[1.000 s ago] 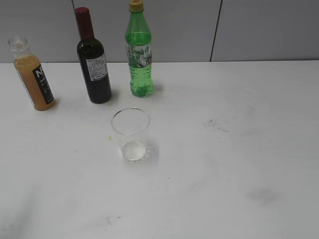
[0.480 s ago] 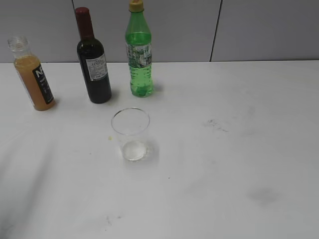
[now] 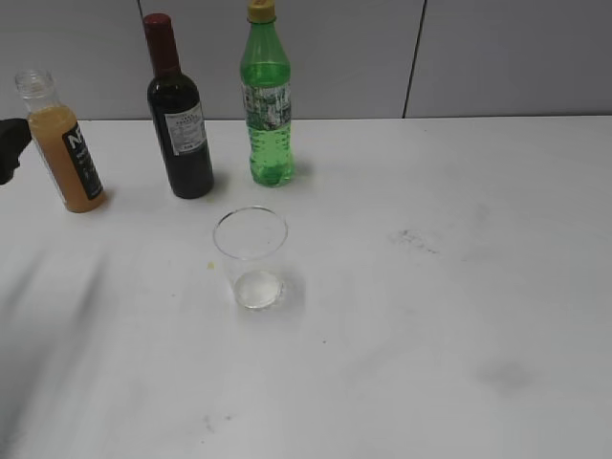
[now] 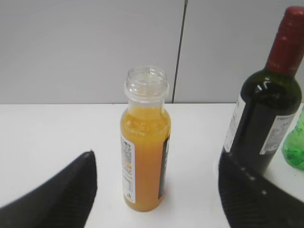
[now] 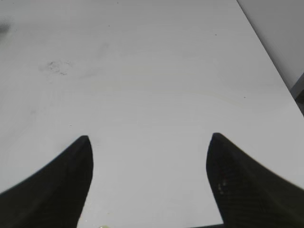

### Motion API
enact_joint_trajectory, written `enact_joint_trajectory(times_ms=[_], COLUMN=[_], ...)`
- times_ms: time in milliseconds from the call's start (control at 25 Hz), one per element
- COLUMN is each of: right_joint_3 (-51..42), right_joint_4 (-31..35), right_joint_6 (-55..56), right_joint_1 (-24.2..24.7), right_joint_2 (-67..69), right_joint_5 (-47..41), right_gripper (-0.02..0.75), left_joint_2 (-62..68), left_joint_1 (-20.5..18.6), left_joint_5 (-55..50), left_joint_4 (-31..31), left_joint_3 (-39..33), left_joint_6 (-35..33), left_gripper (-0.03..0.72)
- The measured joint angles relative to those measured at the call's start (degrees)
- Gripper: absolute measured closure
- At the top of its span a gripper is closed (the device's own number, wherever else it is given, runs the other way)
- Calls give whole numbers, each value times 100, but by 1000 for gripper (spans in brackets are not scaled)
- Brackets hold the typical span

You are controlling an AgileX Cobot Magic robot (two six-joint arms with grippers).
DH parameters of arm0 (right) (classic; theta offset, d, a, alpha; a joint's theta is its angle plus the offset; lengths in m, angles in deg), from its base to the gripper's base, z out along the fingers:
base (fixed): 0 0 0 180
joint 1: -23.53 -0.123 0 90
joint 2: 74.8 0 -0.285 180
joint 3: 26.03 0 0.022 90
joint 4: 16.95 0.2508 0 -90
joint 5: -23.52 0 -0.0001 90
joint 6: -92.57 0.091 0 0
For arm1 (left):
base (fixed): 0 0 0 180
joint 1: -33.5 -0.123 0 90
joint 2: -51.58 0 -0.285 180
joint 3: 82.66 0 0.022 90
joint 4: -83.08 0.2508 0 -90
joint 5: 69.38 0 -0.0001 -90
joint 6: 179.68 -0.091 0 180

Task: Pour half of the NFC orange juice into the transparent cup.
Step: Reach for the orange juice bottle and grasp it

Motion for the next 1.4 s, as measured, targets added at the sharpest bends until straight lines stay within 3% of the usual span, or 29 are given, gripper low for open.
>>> enact_joint_trajectory(times_ms=[840,1040,1400], right_joint_3=[0,0,0], right_joint_4=[0,5,5], right_joint_6=[0,0,0], right_joint_1=[0,0,0], right_joint_2=[0,0,0], right_joint_5=[0,0,0], right_gripper=[167,167,167], left_joint_2=[2597,3254,4016], left_joint_1=[0,-11,-78], left_joint_5=[2875,3156,3034], left_joint_4=[103,109,97], left_joint_3=[82,505,1445], left_joint_6=[22,45,45], left_gripper=[68,22,18])
